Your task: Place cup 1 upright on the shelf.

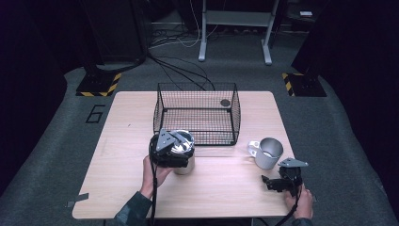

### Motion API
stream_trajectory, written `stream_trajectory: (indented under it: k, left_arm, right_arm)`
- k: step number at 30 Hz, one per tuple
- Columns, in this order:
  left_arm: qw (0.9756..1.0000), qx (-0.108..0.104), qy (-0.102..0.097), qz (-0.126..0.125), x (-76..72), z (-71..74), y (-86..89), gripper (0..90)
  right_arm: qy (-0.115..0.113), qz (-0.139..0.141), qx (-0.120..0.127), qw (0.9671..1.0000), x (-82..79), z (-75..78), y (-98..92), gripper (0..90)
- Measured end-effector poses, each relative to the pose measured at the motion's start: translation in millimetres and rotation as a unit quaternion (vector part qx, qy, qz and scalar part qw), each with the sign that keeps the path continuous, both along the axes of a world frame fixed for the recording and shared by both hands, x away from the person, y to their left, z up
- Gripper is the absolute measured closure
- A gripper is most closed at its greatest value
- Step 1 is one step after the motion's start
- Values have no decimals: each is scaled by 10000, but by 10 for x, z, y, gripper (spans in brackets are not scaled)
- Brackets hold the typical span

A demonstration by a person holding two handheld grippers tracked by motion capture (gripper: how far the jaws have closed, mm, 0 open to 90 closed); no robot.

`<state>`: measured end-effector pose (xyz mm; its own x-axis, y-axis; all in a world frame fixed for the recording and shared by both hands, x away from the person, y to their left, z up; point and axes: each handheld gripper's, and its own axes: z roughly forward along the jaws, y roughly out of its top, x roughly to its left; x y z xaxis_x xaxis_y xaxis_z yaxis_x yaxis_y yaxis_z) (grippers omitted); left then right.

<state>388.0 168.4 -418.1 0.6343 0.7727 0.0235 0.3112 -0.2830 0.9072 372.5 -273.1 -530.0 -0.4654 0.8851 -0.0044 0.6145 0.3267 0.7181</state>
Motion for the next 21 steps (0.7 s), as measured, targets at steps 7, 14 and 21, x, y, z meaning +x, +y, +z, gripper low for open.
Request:
stream_trajectory:
  k: [7, 14, 21]
  left_arm:
    - [10000, 34, 31, -34, -14, 48, 37, 40]
    - [9999, 28, -111, 2, -30, 135, 81, 40]
    - [9999, -25, -170, -9, -21, 208, 104, 39]
  right_arm:
    - [1, 0, -2, 10000, 0, 0, 0, 0]
    - [3, 1, -3, 10000, 0, 0, 0, 0]
    - [1, -2, -3, 10000, 0, 0, 0, 0]
